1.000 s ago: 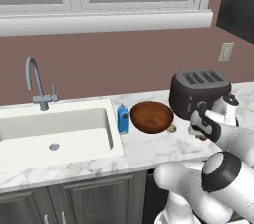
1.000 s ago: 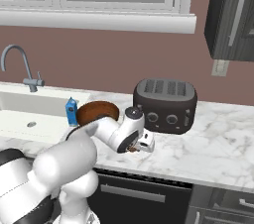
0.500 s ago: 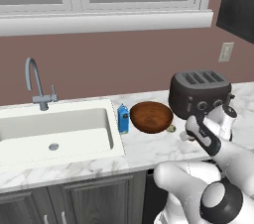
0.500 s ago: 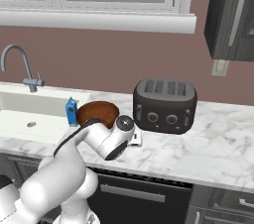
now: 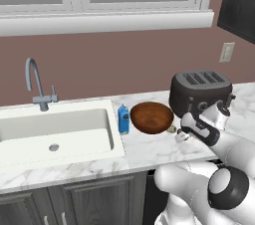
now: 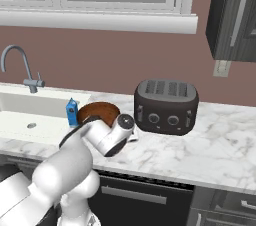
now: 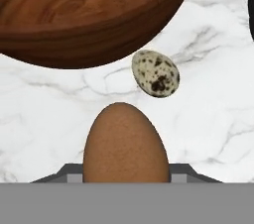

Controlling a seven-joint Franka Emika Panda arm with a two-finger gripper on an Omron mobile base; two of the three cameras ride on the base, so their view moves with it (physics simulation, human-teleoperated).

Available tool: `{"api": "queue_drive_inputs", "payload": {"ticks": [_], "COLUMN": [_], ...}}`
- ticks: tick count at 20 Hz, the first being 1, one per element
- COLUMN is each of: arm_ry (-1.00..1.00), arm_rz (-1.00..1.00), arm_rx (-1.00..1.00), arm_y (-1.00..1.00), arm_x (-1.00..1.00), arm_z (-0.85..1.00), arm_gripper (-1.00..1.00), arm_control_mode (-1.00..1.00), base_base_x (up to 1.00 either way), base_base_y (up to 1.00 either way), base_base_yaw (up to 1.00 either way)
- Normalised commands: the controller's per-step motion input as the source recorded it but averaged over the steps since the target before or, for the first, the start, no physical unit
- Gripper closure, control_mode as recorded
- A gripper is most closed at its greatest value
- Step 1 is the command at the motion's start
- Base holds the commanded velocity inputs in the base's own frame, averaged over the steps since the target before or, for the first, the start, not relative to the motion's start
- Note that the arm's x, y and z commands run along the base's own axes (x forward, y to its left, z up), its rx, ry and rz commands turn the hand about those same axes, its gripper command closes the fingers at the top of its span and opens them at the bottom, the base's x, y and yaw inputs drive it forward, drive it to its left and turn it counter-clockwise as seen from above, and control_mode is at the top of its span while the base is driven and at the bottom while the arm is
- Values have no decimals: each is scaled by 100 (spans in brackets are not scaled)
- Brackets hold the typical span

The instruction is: Gather the eggs and milk located in the vicinity of the sink area and place them right next to the bowl.

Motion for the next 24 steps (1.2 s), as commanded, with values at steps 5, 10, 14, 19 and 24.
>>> {"api": "queue_drive_inputs", "payload": {"ticks": [5,10,14,19,24], "arm_ry": [0,0,0,0,0], "arm_rz": [13,6,0,-5,-5], "arm_rx": [0,0,-2,-1,0], "arm_y": [45,52,29,1,1], "arm_x": [13,1,0,0,0], "arm_z": [-18,-26,-37,-31,-9], "arm_gripper": [100,100,100,100,100], "arm_control_mode": [-100,-100,-100,-100,-100], "base_base_x": [0,0,0,0,0], "base_base_y": [0,0,0,0,0], "base_base_yaw": [0,0,0,0,0]}}
